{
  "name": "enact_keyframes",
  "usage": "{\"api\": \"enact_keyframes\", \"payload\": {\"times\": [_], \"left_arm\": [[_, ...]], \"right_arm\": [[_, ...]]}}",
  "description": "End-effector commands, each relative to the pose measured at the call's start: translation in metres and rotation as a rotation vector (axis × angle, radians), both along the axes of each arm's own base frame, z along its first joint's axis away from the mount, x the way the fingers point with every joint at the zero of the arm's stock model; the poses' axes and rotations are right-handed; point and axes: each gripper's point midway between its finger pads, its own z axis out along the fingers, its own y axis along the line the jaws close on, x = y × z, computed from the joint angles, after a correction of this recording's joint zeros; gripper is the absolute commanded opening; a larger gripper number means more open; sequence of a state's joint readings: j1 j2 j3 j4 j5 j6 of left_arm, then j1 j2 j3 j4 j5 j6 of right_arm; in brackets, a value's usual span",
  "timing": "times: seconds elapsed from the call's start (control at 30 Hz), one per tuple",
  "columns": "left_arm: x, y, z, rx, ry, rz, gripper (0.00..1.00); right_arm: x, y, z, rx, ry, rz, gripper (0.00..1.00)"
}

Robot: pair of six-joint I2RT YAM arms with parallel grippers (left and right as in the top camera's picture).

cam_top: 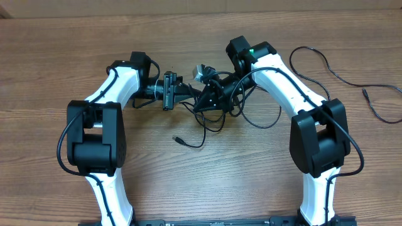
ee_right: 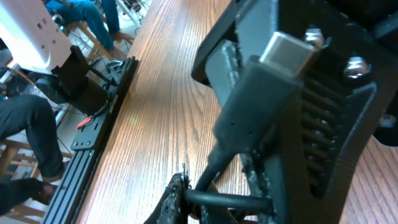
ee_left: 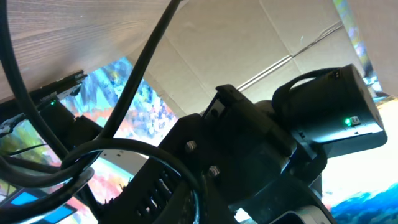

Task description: Untangle cables

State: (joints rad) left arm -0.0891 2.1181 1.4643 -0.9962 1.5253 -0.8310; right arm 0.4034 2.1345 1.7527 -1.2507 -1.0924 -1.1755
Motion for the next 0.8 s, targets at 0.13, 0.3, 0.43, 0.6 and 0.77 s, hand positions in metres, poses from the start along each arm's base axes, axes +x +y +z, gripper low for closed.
{"api": "enact_keyframes", "payload": {"times": [0.13,0.3,0.43,0.6,0.77], "left_arm": [[0.009,0.012,0.003,-0.036,-0.040,0.035,0.04],[0.016,0.018,0.002,-0.033,-0.092,0.050,0.04],[0.020,0.022,0.002,-0.035,-0.121,0.059,0.04],[0.021,0.024,0.002,-0.035,-0.133,0.065,0.04],[0.022,0.026,0.002,-0.036,-0.160,0.069,0.04]], "right_arm": [[0.002,-0.008,0.011,-0.048,-0.064,-0.005,0.04],[0.009,-0.020,0.009,-0.068,-0.052,-0.035,0.04],[0.020,-0.036,0.009,-0.075,-0.036,-0.082,0.04],[0.026,-0.057,0.001,-0.139,-0.017,-0.123,0.04],[0.027,-0.071,-0.007,-0.204,-0.004,-0.139,0.04]]}}
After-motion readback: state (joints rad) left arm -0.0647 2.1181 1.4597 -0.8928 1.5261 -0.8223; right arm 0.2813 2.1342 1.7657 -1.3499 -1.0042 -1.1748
